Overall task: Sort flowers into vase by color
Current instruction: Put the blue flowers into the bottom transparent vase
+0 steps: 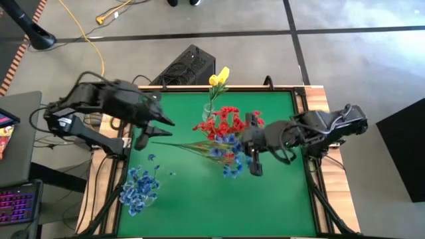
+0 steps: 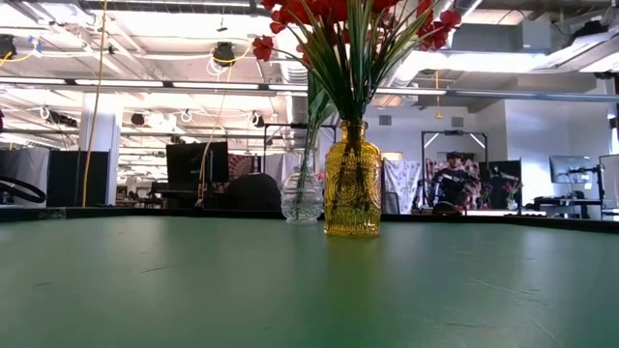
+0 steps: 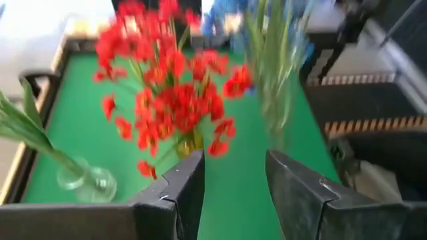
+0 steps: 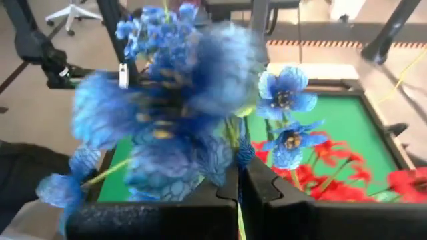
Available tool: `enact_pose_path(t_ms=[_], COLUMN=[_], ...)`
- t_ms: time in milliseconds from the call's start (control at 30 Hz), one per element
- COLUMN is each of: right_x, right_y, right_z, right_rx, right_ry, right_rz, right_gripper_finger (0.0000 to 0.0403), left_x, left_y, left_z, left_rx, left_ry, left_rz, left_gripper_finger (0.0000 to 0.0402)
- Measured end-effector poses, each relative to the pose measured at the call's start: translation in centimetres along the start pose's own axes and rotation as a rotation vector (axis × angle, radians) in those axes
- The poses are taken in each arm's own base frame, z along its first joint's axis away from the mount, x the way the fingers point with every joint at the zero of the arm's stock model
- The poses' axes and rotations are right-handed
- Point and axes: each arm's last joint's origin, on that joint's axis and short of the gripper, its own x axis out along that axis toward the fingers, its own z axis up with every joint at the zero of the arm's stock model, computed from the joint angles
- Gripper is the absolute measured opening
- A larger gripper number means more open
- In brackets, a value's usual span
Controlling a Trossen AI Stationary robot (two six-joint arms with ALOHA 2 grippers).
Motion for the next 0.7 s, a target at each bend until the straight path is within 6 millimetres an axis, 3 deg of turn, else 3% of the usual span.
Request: enact_pose_path(t_ms=[333, 533, 700], right_x=[-0.7, -0.7, -0.7], right_y=[-1.5, -1.5, -1.5], right_z=[1.1, 0.6, 0.5], right_rx=[-0.002, -0.004, -0.002], right_ry=[-0.032, 0.016, 0.029], right_rz=[-0.038, -0.037, -0.030], right_gripper_finger=[0.0022, 0.0022, 0.0022], left_x=[4.8, 5.1, 3.7], left_y=[0.5, 0.8, 1.5], left_z=[-0.1, -0.1, 0.5], left_rx=[0.009, 0.036, 0.009], left_ry=[0.197, 0.202, 0.170], left_rz=[-0.014, 0.000, 0.042], left_gripper_finger=[0.0146, 0.0146, 0.0146])
